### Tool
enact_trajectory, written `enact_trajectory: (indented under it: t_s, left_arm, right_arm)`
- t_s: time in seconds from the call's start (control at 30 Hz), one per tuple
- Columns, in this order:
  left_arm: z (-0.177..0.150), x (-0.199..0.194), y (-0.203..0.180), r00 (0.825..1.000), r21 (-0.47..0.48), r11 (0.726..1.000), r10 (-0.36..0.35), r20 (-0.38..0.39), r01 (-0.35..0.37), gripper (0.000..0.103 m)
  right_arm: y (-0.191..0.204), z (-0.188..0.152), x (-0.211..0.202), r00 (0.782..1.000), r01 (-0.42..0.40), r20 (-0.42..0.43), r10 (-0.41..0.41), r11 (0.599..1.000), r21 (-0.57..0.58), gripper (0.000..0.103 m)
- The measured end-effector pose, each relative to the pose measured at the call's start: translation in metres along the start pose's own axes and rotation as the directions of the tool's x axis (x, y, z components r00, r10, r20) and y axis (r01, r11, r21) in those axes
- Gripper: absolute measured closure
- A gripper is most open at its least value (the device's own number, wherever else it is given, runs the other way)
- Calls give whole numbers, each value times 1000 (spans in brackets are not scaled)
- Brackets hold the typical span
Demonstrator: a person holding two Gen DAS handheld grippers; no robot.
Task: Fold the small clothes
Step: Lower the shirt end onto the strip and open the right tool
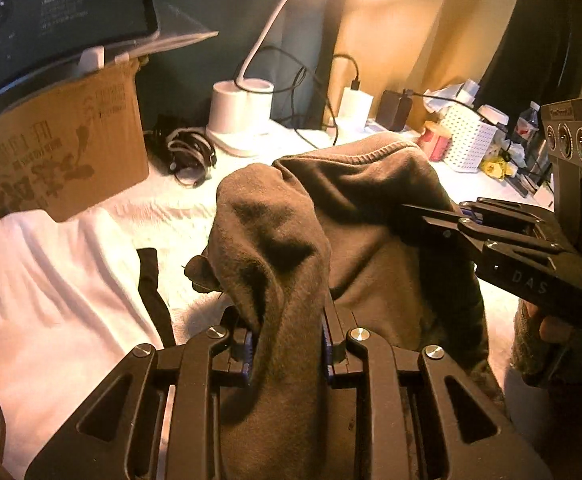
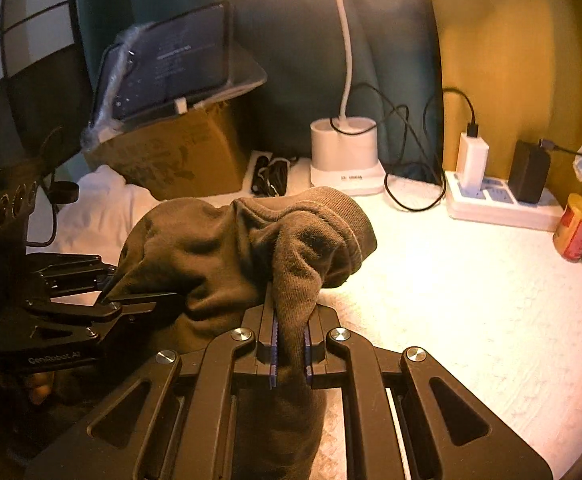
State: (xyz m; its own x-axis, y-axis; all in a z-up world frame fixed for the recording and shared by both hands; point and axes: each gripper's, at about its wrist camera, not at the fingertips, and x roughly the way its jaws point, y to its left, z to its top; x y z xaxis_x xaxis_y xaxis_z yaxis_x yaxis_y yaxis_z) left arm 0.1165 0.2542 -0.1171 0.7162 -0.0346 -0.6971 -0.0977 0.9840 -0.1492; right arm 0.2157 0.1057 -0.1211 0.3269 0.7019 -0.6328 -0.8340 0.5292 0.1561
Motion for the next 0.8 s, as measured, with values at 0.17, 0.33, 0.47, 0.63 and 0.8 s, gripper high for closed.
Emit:
enact_trajectory:
  t_s: [0.17, 0.33, 0.47, 0.63, 0.8]
  left_arm:
    - [-3, 16, 10, 999, -18, 1000, 7, -43, -8, 80]
    - [-5, 25, 19, 997, -57, 998, -5, -75, 1, 76]
    - [-2, 27, 26, 996, -84, 996, -19, -91, 11, 75]
    - [9, 25, 25, 996, -76, 997, -4, -90, -3, 71]
    - [21, 25, 31, 998, -71, 997, 24, -59, -28, 67]
  right_arm:
    - [-11, -6, 26, 998, -11, -67, 12, 1000, 15, 93]
    - [-26, -13, 45, 990, -37, -134, 45, 997, 60, 86]
    - [-39, -11, 51, 984, -89, -145, 107, 988, 123, 54]
    - [-41, -2, 53, 986, -81, -138, 95, 991, 105, 50]
    - [-55, 7, 56, 993, -52, -101, 65, 991, 120, 50]
